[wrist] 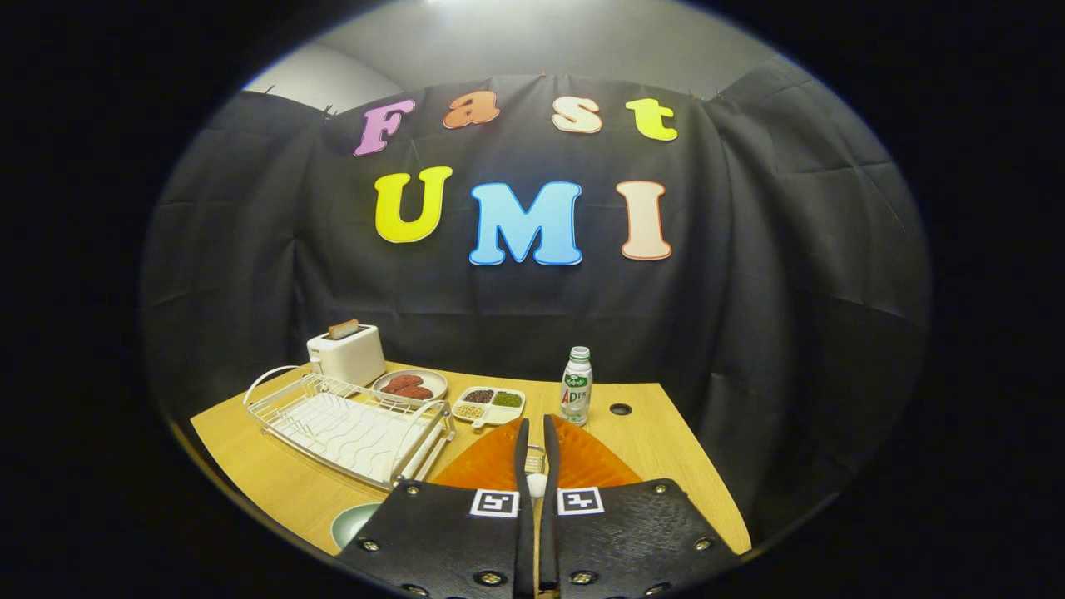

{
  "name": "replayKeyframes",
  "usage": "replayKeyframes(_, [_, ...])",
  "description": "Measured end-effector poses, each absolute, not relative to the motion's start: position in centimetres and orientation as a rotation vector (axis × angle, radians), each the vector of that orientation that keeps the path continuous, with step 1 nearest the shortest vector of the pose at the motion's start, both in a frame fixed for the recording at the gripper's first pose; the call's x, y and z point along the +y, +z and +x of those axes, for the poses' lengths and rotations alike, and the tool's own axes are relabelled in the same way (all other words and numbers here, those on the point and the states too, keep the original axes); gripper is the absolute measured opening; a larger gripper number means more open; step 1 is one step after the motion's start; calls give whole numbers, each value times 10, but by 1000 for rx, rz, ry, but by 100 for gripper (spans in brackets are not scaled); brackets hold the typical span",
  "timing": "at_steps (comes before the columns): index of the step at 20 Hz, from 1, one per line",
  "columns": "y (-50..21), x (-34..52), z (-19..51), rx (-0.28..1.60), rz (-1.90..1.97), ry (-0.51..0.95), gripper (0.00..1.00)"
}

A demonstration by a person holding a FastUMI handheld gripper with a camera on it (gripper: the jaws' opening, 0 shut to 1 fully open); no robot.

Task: Take the plate from the dish rack, then take the spoon from the basket and place it into the plate.

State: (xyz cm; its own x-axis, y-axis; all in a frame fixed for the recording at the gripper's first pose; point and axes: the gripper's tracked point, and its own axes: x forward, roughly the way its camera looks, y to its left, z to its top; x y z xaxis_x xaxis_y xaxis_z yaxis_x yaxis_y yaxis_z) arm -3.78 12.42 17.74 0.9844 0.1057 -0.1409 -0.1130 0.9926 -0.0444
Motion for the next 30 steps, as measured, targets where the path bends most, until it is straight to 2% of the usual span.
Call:
replayKeyframes(9, [163, 153, -68, 206, -114, 165, 3])
replayKeyframes(17, [126, 206, -83, 300, -137, 274, 3])
replayKeyframes(30, [89, 272, -74, 385, -185, 421, 3])
